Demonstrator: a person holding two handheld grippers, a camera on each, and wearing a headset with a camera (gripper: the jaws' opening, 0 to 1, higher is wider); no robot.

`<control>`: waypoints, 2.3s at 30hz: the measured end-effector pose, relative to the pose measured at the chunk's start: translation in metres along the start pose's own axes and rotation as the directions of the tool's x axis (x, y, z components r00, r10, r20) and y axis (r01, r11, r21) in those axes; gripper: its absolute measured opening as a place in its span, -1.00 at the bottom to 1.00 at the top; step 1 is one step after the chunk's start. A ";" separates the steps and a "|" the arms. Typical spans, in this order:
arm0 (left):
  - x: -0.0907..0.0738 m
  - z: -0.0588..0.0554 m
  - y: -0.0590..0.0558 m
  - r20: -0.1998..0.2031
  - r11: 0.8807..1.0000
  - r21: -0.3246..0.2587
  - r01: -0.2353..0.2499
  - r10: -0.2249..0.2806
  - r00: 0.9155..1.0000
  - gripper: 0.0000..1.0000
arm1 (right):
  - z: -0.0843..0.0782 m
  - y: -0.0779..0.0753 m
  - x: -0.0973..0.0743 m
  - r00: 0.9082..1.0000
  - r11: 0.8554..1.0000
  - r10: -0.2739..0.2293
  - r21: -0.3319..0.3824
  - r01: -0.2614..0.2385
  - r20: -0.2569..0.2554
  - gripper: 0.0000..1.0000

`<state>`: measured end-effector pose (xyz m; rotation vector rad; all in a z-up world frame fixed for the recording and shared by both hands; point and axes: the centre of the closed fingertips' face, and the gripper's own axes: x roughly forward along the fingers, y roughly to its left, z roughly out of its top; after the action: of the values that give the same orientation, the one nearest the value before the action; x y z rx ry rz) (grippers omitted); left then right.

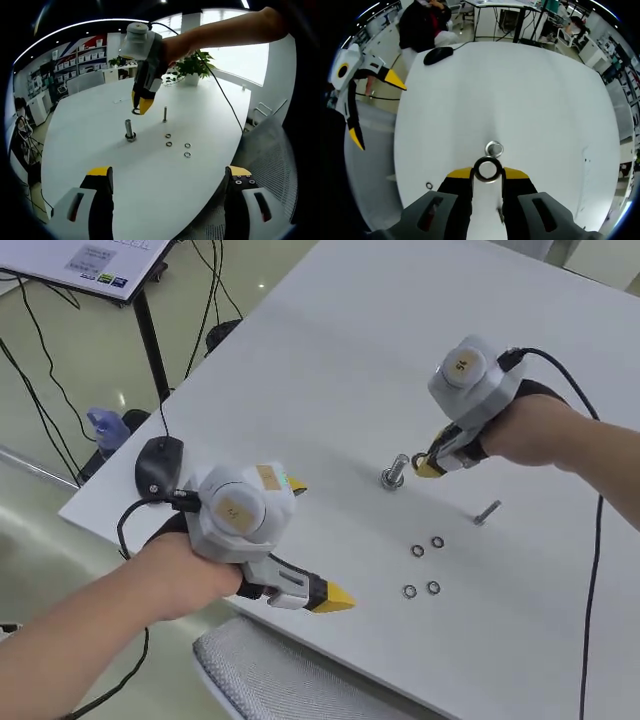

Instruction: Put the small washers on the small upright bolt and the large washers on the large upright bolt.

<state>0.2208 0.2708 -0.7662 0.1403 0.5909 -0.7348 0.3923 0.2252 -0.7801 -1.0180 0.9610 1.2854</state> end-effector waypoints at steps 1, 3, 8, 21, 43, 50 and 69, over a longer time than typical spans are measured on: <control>0.000 -0.001 0.000 -0.002 1.000 0.000 0.000 0.000 1.000 0.85 | 0.002 -0.001 0.002 1.000 1.000 0.003 -0.002 -0.003 0.001 -0.57; 0.002 -0.001 0.001 -0.004 1.000 -0.001 0.002 -0.002 1.000 0.86 | 0.004 -0.002 0.004 1.000 1.000 0.007 -0.006 -0.007 -0.002 -0.57; 0.005 -0.004 0.004 -0.019 1.000 0.002 0.003 -0.003 1.000 0.87 | 0.004 -0.010 0.011 1.000 1.000 0.012 -0.016 -0.012 -0.010 -0.57; 0.015 -0.007 0.005 -0.028 1.000 -0.007 0.026 -0.026 0.999 0.99 | 0.008 -0.017 0.027 1.000 0.999 0.011 -0.043 -0.012 -0.023 -0.57; 0.017 -0.009 0.003 -0.027 0.999 -0.032 0.039 -0.040 0.999 0.88 | 0.010 -0.008 0.037 0.997 0.999 0.030 -0.039 -0.033 -0.065 -0.57; 0.017 -0.006 0.003 -0.010 0.999 -0.029 0.042 -0.043 0.999 0.91 | 0.011 -0.006 0.043 0.996 0.998 0.035 -0.048 -0.039 -0.078 -0.57; 0.021 -0.003 0.006 -0.007 0.999 -0.024 0.041 -0.041 0.999 0.94 | 0.002 -0.004 0.064 0.991 0.997 0.032 -0.068 -0.041 -0.130 -0.57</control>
<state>0.2359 0.2641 -0.7810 0.1090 0.6106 -0.7666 0.3997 0.2450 -0.8408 -1.1539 1.0424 1.3042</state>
